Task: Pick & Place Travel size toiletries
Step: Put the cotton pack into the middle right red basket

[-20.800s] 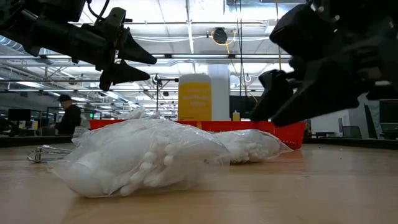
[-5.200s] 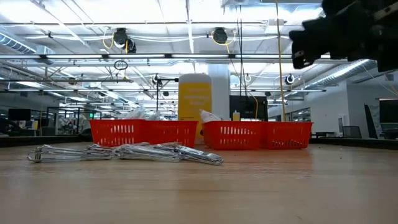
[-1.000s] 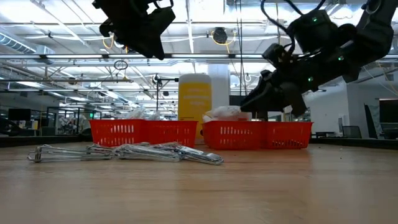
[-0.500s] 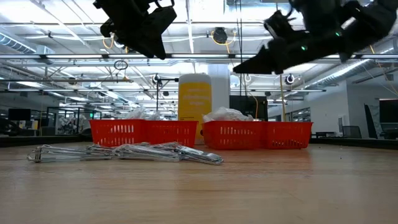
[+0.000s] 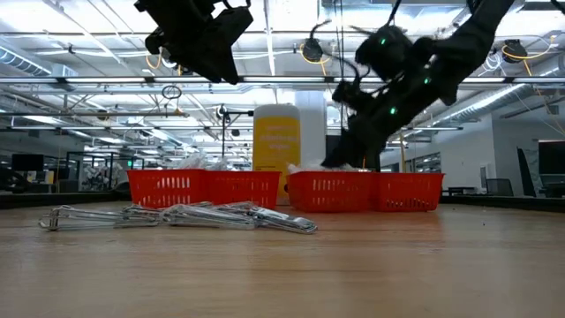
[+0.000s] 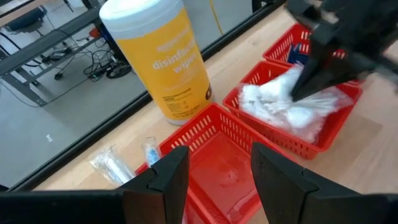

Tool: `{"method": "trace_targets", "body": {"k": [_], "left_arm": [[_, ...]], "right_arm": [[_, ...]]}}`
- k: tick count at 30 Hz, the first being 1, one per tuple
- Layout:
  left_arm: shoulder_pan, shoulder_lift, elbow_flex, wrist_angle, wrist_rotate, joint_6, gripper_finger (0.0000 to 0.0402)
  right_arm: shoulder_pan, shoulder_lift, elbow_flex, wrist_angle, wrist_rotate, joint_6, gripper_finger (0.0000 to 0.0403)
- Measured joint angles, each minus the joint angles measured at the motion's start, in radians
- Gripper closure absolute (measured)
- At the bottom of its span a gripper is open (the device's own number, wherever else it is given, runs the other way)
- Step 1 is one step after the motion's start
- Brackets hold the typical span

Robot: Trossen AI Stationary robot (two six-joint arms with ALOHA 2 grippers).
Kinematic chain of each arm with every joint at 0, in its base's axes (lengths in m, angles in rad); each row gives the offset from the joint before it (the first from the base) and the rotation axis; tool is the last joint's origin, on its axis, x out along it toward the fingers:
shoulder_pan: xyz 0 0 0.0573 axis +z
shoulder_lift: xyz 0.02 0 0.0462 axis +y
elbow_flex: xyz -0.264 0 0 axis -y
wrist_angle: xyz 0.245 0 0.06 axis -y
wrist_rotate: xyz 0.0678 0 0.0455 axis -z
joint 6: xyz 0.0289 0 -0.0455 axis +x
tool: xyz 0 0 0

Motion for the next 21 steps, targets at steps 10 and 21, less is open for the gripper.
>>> {"method": "trace_targets", "body": {"k": [10,21], "left_arm": [[0.004,0.000,0.000,0.008,0.000,0.005,0.0231],[0.005,0.000,0.000,0.009,0.000,0.007,0.0231]], "right_arm": [[-0.046,0.093,0.004,0.022,-0.076,0.026,0.0402],[-0.027,-0.012,-0.002,0.009,-0.076,0.025,0.0403]]}}
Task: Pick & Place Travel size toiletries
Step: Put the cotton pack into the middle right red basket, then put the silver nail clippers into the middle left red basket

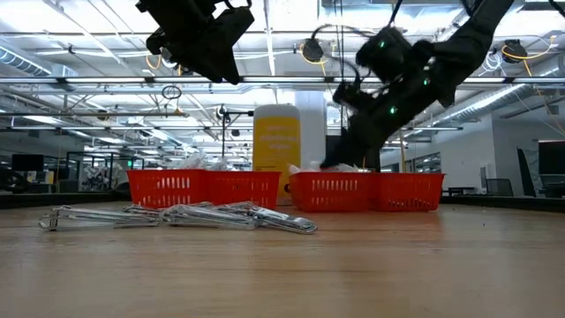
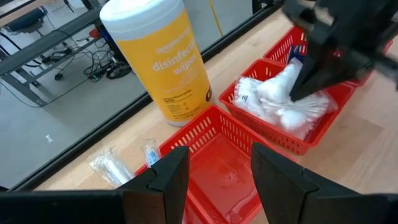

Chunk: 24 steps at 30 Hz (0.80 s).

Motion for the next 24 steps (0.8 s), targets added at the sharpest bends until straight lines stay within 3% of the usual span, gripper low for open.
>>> {"method": "trace_targets", "body": {"k": [5,9,14,19,24], "left_arm": [[0.000,0.000,0.000,0.000,0.001,0.000,0.0231],[0.000,0.000,0.000,0.000,0.066,0.006,0.0231],[-0.010,0.000,-0.004,0.002,0.213,0.030,0.0231],[-0.073,0.000,-0.076,0.026,0.316,0.013,0.0231],[-0.166,0.000,-0.149,0.067,0.563,-0.125,0.0231]], "right_arm": [[0.020,-0.089,0.000,-0.005,0.000,-0.001,0.0403],[0.052,-0.200,0.000,-0.029,-0.005,0.000,0.0403],[0.107,-0.419,-0.043,-0.064,-0.110,-0.002,0.0403],[0.172,-0.668,-0.185,-0.065,-0.130,0.005,0.0403],[0.228,-0.863,-0.335,-0.046,-0.130,0.005,0.0403]]}}
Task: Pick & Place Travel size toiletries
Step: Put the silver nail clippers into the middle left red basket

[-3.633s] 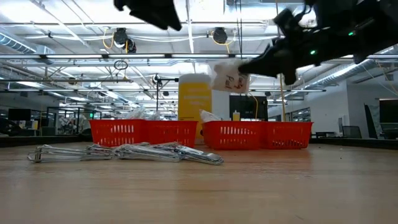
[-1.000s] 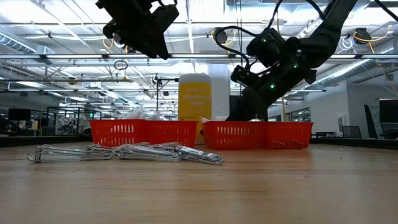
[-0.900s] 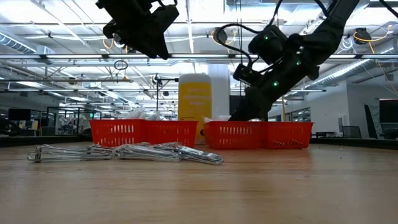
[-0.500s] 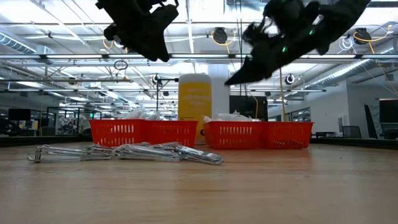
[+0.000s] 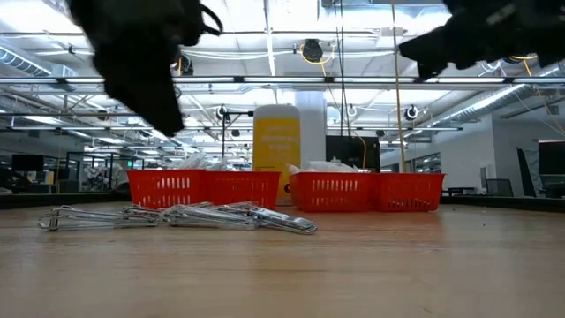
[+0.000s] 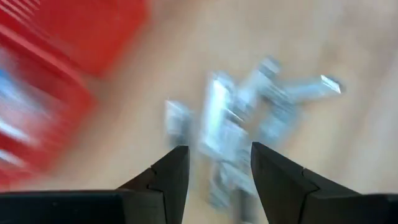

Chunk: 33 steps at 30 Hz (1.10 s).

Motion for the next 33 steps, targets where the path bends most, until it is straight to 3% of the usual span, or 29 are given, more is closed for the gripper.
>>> {"method": "trace_targets", "body": {"k": [3,10,19,33], "left_arm": [[-0.062,0.000,-0.024,0.070,0.087,-0.066,0.0231],[-0.159,0.000,-0.028,0.107,0.060,-0.140,0.0231],[-0.134,0.074,-0.028,0.063,0.183,-0.175,0.0231],[-0.080,0.201,-0.028,0.060,0.278,-0.146,0.0232]], "right_arm": [[0.022,-0.079,-0.061,0.031,0.000,-0.005,0.0403],[0.039,-0.198,-0.138,0.057,0.000,-0.004,0.0403],[0.076,-0.257,-0.248,0.076,0.000,0.023,0.0403],[0.076,-0.277,-0.250,0.086,-0.002,0.024,0.0403]]}}
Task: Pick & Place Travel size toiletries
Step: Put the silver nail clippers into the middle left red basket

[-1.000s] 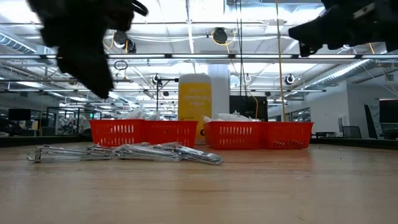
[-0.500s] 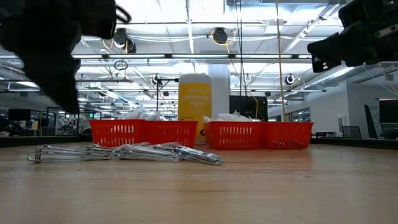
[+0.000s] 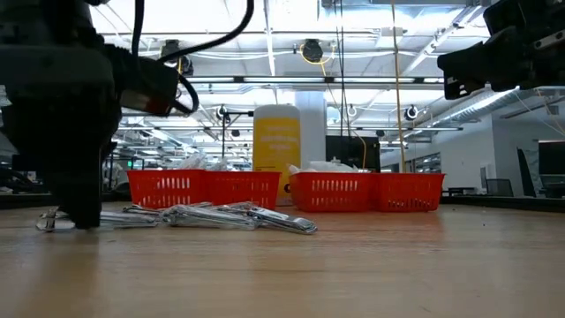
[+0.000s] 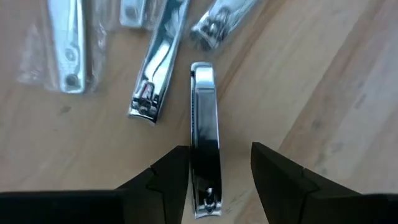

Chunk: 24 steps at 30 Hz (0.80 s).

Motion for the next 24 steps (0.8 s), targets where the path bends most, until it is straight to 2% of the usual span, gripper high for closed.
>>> {"method": "trace_targets", "body": {"k": [13,16,22,24], "left_arm": [[-0.001,0.036,0.004,-0.019,0.003,0.008,0.0241],[0.000,0.037,0.003,-0.024,0.001,0.018,0.0273],[0.000,0.037,0.002,-0.026,-0.004,0.007,0.0364],[0.000,0.037,0.002,-0.026,-0.003,0.006,0.0377]], "right_arm": [[0.000,0.000,0.001,0.020,0.002,0.025,0.0403],[0.000,0.000,0.001,0.030,0.003,0.025,0.0403],[0.000,0.000,0.001,0.029,0.003,0.026,0.0403],[0.000,0.000,0.001,0.022,0.003,0.026,0.0403]]}}
